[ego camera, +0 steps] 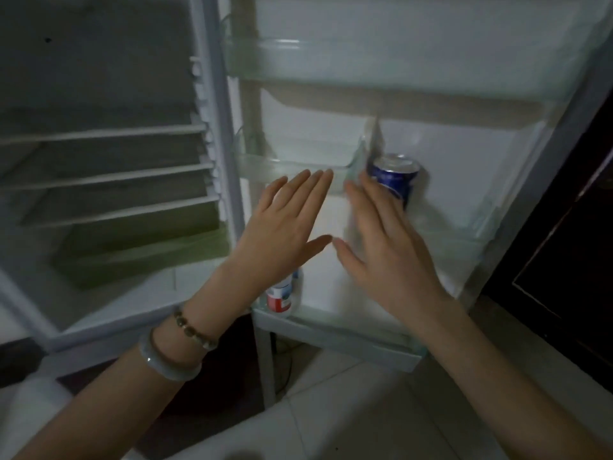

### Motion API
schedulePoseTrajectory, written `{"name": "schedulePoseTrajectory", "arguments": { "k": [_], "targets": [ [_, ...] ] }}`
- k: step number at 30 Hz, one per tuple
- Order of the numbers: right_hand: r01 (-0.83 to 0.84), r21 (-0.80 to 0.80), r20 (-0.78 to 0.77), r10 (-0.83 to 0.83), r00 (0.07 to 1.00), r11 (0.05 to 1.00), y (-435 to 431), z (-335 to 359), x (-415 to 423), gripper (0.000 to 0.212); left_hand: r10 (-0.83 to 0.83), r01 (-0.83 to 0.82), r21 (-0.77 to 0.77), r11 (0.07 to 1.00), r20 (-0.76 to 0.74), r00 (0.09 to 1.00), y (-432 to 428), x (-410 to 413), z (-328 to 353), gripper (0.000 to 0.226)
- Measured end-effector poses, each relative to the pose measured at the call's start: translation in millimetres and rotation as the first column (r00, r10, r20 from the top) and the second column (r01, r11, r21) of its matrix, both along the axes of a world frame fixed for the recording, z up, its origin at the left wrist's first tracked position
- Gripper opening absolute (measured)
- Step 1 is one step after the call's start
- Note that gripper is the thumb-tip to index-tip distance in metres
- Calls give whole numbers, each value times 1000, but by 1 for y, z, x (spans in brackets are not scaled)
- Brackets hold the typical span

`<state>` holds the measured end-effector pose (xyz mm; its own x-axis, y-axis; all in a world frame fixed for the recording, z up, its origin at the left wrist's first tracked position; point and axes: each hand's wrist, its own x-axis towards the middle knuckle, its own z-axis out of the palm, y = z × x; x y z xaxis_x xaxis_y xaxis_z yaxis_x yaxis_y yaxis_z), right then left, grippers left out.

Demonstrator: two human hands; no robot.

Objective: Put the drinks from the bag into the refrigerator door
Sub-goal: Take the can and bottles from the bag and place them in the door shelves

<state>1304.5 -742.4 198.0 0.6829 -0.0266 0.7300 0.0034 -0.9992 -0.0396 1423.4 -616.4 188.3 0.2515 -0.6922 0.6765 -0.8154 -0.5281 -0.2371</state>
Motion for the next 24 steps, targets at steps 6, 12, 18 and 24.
{"name": "schedulePoseTrajectory", "arguments": {
  "k": [6,12,18,24],
  "targets": [
    [-337,-46,-183,324,928,940,68,-70,33,65,297,-278,138,951,-141,944,109,-10,-75,76],
    [-562,-19,-440,498,748,827,151,-127,57,73,591,-517,300,802,-278,757,215,-46,-131,86],
    [-704,52,-587,592,552,708,233,-190,79,75,790,-649,451,613,-364,494,310,-81,-191,96],
    [-726,140,-662,609,437,673,290,-261,86,65,825,-579,596,557,-476,304,377,-98,-269,93]
  ]
}}
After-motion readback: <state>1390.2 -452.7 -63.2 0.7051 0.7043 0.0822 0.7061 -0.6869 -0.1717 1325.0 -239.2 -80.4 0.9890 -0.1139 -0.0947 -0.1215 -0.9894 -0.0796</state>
